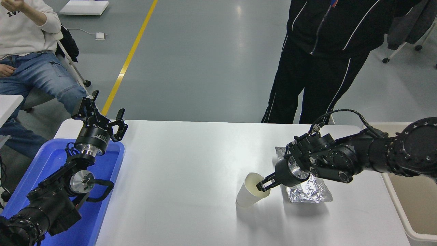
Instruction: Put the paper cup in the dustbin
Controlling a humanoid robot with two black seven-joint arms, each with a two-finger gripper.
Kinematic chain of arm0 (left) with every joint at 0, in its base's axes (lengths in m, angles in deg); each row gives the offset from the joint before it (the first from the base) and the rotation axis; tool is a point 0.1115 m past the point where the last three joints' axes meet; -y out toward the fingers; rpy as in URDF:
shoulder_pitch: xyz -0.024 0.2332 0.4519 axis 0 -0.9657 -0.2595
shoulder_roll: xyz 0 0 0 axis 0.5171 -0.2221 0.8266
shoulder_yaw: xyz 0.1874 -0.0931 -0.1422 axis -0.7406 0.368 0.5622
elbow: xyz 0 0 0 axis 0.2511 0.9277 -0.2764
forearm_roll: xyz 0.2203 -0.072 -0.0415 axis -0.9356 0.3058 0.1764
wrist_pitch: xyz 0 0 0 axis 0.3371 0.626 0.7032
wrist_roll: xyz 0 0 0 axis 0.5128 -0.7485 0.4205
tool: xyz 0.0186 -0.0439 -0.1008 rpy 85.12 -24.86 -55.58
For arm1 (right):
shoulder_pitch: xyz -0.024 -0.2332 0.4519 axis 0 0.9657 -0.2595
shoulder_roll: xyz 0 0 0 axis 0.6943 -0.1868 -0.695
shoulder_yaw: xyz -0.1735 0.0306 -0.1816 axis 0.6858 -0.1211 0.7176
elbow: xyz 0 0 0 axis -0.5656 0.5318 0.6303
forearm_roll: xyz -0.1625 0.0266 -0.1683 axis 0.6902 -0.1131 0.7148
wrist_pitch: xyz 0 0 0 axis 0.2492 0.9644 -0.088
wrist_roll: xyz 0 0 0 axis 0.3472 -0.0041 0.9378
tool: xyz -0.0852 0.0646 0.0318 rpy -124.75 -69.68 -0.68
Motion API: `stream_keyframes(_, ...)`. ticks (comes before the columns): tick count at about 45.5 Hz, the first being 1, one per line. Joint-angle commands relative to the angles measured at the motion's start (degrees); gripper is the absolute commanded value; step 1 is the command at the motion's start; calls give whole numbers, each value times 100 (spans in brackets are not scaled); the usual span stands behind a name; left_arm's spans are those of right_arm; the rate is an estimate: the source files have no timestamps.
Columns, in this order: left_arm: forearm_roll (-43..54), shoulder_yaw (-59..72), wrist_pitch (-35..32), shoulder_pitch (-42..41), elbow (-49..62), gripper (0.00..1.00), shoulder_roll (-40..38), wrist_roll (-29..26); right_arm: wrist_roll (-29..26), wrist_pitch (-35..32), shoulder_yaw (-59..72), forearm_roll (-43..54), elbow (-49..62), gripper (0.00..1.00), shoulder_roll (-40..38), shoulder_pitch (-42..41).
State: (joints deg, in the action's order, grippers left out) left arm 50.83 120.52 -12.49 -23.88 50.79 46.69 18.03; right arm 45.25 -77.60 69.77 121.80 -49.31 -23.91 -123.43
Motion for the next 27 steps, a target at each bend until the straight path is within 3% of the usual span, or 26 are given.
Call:
stream_keyframes(1, 0, 0, 0, 0, -8, 100, 0, -5, 47, 0, -382, -25, 7, 0, -76, 14)
stream_keyframes(19, 0, 0, 0, 0, 1, 100, 0, 4, 56, -26, -1700, -727, -2, 0, -814, -38)
stream_keyframes(27, 0, 0, 0, 0, 1, 100, 0, -5, 47, -456, -2465, -1105, -37, 0, -1122, -144)
